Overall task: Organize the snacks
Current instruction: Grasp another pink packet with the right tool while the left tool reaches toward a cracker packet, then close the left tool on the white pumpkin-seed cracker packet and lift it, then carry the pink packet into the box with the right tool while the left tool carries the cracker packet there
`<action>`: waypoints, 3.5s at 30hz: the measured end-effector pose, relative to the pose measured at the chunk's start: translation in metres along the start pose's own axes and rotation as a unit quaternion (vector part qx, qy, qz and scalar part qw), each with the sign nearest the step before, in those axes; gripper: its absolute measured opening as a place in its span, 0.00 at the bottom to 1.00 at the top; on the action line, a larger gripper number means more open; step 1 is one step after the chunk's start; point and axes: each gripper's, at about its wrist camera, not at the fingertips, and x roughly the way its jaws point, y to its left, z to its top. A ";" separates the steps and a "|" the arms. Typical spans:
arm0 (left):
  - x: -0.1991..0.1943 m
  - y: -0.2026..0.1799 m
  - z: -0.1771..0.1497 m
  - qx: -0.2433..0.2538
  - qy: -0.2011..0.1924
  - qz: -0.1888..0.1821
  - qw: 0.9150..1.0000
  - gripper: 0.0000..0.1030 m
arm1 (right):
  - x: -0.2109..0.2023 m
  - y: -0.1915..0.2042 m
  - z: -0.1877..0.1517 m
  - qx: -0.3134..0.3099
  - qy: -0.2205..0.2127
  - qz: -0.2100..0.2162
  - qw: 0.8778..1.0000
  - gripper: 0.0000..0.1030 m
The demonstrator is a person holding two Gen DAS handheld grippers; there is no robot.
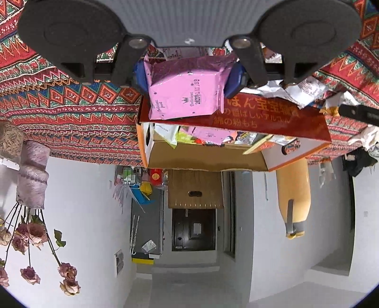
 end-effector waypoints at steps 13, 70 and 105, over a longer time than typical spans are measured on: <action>0.027 0.004 -0.004 -0.021 0.022 -0.002 1.000 0.88 | -0.002 -0.001 -0.001 0.001 -0.003 0.002 1.000 0.63; 0.024 -0.001 -0.010 -0.017 0.019 -0.009 1.000 0.65 | -0.007 -0.001 -0.003 0.018 -0.019 -0.008 1.000 0.63; -0.037 -0.009 0.006 -0.017 -0.089 -0.049 0.995 0.52 | -0.019 -0.002 0.011 0.023 -0.050 0.003 0.998 0.63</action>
